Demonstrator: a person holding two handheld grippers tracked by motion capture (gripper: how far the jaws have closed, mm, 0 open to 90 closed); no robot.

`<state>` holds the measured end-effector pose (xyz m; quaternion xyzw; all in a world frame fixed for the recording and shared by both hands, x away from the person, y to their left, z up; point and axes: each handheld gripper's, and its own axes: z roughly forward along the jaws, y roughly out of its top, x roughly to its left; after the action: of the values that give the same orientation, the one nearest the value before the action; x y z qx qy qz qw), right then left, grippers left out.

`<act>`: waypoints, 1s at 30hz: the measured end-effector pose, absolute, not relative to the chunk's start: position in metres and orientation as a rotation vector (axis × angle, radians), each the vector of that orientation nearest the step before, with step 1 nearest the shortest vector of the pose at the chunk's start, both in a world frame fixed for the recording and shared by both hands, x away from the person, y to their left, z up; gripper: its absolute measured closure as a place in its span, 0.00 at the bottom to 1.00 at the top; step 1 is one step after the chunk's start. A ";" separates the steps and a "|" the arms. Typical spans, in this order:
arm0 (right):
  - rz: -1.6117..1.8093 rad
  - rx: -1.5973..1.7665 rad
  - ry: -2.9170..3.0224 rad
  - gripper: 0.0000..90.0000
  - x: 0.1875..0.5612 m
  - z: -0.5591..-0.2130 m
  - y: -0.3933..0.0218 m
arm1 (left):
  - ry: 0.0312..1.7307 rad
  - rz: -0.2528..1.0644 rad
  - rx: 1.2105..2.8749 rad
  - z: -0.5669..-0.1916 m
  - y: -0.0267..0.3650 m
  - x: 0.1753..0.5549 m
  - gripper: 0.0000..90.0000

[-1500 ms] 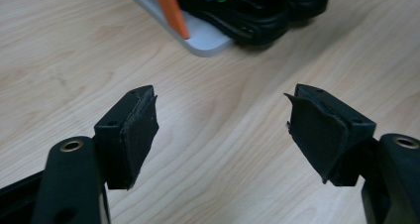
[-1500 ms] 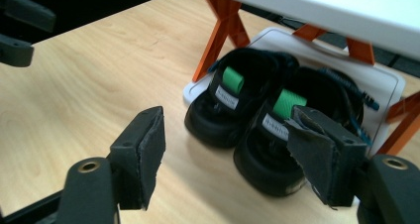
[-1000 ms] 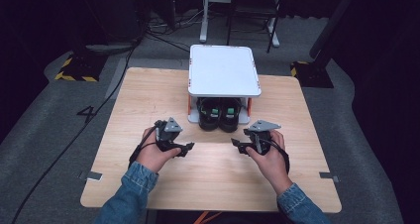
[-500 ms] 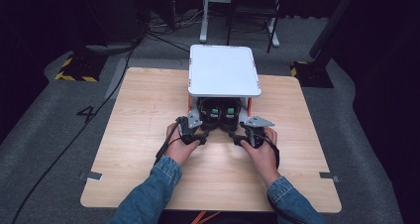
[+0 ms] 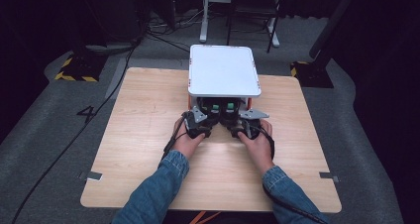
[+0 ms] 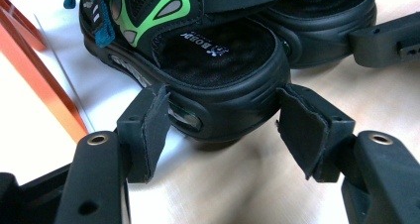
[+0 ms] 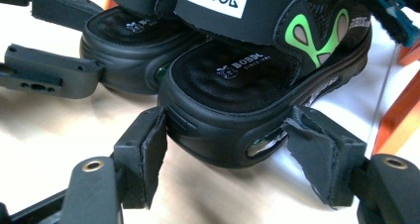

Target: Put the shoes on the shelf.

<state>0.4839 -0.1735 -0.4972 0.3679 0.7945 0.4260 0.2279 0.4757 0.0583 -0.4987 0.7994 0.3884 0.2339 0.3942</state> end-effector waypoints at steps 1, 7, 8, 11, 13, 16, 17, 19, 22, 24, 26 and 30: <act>1.167 1.004 2.188 0.36 0.489 -0.497 -0.173 | 0.990 0.595 2.035 -0.499 0.057 0.480 0.41; 1.175 1.012 2.207 0.36 0.519 -0.495 -0.174 | 1.038 0.569 1.996 -0.498 0.059 0.506 0.42; 1.180 0.996 2.206 0.36 0.523 -0.495 -0.174 | 1.053 0.571 1.990 -0.498 0.060 0.510 0.43; 1.182 1.002 2.192 0.36 0.532 -0.498 -0.172 | 1.056 0.575 1.980 -0.498 0.060 0.519 0.43; 1.192 1.021 2.181 0.36 0.534 -0.498 -0.171 | 1.024 0.559 1.989 -0.498 0.061 0.523 0.42; 1.206 1.039 2.179 0.38 0.534 -0.497 -0.173 | 1.039 0.572 1.977 -0.498 0.060 0.518 0.44; 1.201 1.036 2.181 0.39 0.533 -0.496 -0.174 | 1.036 0.562 1.972 -0.497 0.060 0.514 0.43; 1.208 1.050 2.180 0.37 0.529 -0.492 -0.177 | 1.062 0.565 1.957 -0.497 0.059 0.508 0.39; 1.205 1.014 2.200 0.36 0.520 -0.488 -0.179 | 1.040 0.552 1.960 -0.495 0.061 0.498 0.34; 1.201 1.002 2.222 0.36 0.511 -0.485 -0.181 | 1.042 0.547 1.964 -0.491 0.063 0.489 0.34; 1.210 0.983 2.231 0.35 0.501 -0.478 -0.184 | 1.028 0.545 1.966 -0.486 0.064 0.480 0.32; 1.231 0.958 2.224 0.33 0.485 -0.463 -0.193 | 0.959 0.569 2.001 -0.469 0.064 0.455 0.32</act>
<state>0.4853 -0.1932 -0.4630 0.3448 0.8002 0.4430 0.2111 0.4553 0.0636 -0.4688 0.7955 0.3815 0.2262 0.4128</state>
